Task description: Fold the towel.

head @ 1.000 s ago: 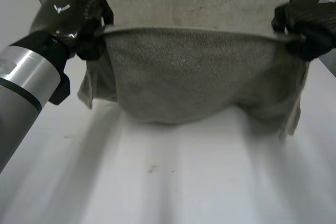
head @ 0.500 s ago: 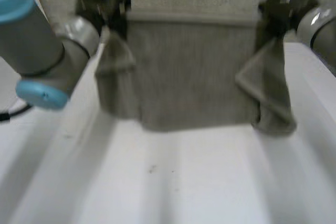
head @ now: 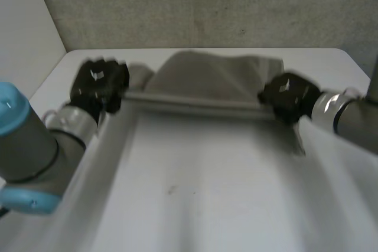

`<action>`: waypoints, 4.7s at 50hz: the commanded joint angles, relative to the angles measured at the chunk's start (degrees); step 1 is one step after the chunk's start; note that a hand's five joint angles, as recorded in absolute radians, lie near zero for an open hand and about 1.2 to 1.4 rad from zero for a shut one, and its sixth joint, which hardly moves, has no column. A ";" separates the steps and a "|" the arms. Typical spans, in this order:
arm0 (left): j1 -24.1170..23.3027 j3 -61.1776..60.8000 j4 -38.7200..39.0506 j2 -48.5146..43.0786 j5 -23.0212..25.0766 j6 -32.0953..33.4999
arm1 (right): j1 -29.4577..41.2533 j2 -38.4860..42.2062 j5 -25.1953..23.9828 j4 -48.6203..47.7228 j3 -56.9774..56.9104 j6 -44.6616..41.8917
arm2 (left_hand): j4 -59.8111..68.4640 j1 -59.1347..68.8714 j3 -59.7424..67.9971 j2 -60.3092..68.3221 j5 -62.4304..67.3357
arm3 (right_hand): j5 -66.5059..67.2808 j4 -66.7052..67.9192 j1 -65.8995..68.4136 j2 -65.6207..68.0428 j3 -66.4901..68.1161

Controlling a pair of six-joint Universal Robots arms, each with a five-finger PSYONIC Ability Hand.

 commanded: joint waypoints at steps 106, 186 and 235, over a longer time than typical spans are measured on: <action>4.85 -2.88 6.51 -4.45 1.00 0.93 | -7.59 5.20 3.45 -31.89 23.78 16.57 | 10.18 10.44 10.26 10.20 10.44 | -39.25 -37.79 -37.53 -37.64 -37.97; 4.85 -4.11 7.65 -4.36 1.09 1.02 | -6.71 11.88 3.36 -26.71 12.97 17.54 | 10.18 10.44 10.26 10.20 10.44 | -40.25 -38.79 -38.53 -38.64 -38.97; 4.76 -4.20 7.65 -4.53 1.27 1.11 | -3.37 19.71 3.27 -19.59 -6.80 21.57 | 10.18 10.44 10.26 10.20 10.44 | 1.58 3.03 3.29 3.18 2.86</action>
